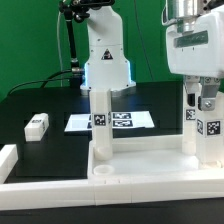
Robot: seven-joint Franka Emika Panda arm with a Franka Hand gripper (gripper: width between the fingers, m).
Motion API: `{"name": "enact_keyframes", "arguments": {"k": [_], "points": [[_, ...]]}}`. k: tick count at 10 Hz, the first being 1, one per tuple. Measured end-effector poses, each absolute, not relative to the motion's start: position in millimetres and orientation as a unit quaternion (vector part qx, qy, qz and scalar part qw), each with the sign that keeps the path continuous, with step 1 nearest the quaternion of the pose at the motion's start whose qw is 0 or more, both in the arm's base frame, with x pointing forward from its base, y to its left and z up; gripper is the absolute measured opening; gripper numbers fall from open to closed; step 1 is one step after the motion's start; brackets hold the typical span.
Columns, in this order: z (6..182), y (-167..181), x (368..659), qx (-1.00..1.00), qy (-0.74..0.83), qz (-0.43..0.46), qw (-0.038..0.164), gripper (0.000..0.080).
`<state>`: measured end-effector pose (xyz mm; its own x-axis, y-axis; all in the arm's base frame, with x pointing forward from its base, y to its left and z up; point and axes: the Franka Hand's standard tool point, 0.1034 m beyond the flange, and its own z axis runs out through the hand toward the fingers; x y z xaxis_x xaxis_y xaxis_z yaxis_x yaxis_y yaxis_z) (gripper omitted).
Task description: Assemble desk
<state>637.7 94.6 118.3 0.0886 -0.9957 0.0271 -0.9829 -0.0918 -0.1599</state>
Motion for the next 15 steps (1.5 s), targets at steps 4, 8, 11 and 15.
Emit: {"name": "enact_keyframes", "arguments": {"k": [4, 8, 11, 15], "points": [[121.4, 91, 649, -0.772, 0.622, -0.108, 0.079, 0.0639], [119.7, 113, 654, -0.777, 0.589, -0.177, 0.136, 0.0649], [118.8, 108, 654, -0.835, 0.504, -0.191, 0.114, 0.0649], [136.1, 119, 666, -0.953, 0.247, -0.166, 0.056, 0.0649]]}}
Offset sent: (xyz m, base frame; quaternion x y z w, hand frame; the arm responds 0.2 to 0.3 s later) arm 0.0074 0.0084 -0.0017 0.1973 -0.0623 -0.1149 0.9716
